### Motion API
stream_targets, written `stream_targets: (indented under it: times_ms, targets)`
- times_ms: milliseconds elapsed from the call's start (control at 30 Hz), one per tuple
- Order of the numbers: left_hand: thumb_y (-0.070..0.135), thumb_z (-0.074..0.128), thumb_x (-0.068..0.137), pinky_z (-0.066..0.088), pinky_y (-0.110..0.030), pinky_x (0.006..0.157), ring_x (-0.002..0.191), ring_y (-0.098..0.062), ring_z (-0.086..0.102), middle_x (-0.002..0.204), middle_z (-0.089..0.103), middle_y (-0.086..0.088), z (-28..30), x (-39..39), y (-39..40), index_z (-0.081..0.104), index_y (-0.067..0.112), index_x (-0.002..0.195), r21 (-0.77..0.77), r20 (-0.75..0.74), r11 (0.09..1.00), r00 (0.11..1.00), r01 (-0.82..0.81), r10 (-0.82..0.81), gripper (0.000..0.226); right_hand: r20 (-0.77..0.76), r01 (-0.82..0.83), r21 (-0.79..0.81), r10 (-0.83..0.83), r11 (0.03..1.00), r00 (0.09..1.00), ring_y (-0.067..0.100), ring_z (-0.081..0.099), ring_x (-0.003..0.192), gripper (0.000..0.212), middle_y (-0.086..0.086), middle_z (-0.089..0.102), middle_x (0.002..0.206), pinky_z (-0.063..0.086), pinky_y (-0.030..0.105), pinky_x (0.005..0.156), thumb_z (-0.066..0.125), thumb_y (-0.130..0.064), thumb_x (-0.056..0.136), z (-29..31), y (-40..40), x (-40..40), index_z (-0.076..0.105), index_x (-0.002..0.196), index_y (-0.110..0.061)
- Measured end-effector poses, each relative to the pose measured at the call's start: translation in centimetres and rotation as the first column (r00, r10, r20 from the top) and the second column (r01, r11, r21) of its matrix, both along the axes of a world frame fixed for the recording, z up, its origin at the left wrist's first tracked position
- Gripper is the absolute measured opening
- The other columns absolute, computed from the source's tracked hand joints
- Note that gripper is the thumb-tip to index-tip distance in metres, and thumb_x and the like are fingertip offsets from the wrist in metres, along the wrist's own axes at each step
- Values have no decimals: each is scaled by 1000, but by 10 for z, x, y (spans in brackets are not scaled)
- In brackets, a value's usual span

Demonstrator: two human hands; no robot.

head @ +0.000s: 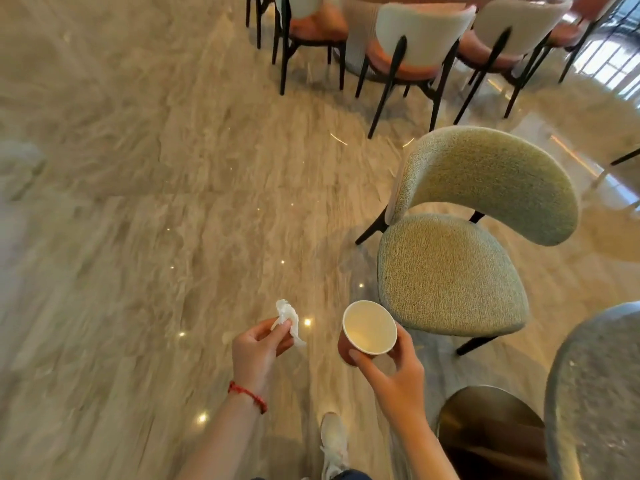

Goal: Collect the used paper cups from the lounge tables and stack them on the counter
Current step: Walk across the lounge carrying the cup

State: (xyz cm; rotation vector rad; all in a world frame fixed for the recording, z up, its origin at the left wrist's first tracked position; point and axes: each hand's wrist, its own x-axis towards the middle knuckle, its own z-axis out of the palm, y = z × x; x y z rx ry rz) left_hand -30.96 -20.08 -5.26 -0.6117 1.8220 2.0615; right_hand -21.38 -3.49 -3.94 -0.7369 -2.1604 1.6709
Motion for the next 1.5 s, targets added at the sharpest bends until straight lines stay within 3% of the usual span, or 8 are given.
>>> stream_targets:
  times_ms: [233, 667, 767, 900, 1033, 1200, 1400, 1500]
  targets:
    - [7, 68, 79, 54, -15, 57, 67, -15, 71, 70, 74, -3, 20, -71, 38, 72, 11, 78, 34, -38, 996, 996, -77, 78, 6, 7, -50, -10, 50, 999, 999, -15, 55, 96, 59, -19, 60, 102, 44, 13, 76, 85, -22, 61, 3, 49, -84, 50, 102, -45]
    - [8, 69, 79, 55, -16, 58, 66, -16, 71, 69, 74, -5, 36, -228, 95, 73, 15, 72, 21, -40, 991, 990, -132, 133, 11, -9, -113, -38, 113, 993, 994, -15, 55, 96, 57, -22, 58, 105, 45, 12, 76, 83, -23, 66, 19, 122, -259, 48, 105, -46]
    - [6, 69, 78, 54, -16, 56, 66, -17, 71, 70, 74, -6, 31, -279, 101, 72, 11, 75, 38, -35, 990, 990, -138, 140, 7, -14, -104, -50, 103, 993, 995, -8, 58, 96, 55, -20, 58, 106, 44, 12, 76, 82, -24, 65, 15, 128, -305, 49, 104, -45]
    - [4, 68, 78, 54, -16, 55, 64, -16, 71, 65, 73, -4, 29, -360, 112, 73, 9, 73, 25, -77, 995, 992, -95, 96, 8, -35, -41, -49, 39, 998, 999, 0, 58, 97, 55, -17, 60, 104, 44, 16, 78, 83, -20, 65, 11, 137, -377, 51, 104, -41]
    - [3, 68, 77, 53, -15, 55, 63, -15, 71, 64, 73, -3, 32, -439, 126, 74, 17, 59, 2, -86, 999, 995, -46, 46, 24, -39, 23, -62, -26, 998, 999, 2, 59, 97, 55, -17, 60, 102, 46, 16, 77, 83, -18, 65, 13, 149, -447, 51, 105, -38]
    - [4, 69, 77, 53, -15, 55, 64, -17, 71, 64, 72, -3, 37, -524, 157, 73, 18, 61, -16, -86, 999, 995, 51, -53, 21, -51, 76, -76, -80, 994, 995, 5, 57, 102, 59, -13, 60, 108, 48, 25, 83, 82, -17, 67, 16, 173, -519, 51, 116, -27]
    - [3, 70, 77, 54, -16, 55, 63, -13, 70, 66, 72, -4, 39, -611, 214, 72, 19, 60, 2, -81, 992, 989, 124, -123, 23, -23, 152, -54, -153, 987, 988, 4, 56, 102, 64, -9, 59, 110, 44, 18, 83, 83, -21, 65, 8, 219, -590, 48, 119, -27]
    - [2, 69, 76, 54, -17, 55, 63, -15, 70, 69, 72, -7, 35, -655, 249, 71, 15, 64, -7, -88, 989, 985, 148, -148, 18, -12, 195, -30, -196, 980, 981, -3, 56, 96, 64, -17, 57, 107, 43, 14, 77, 82, -27, 64, 3, 249, -628, 46, 118, -33]
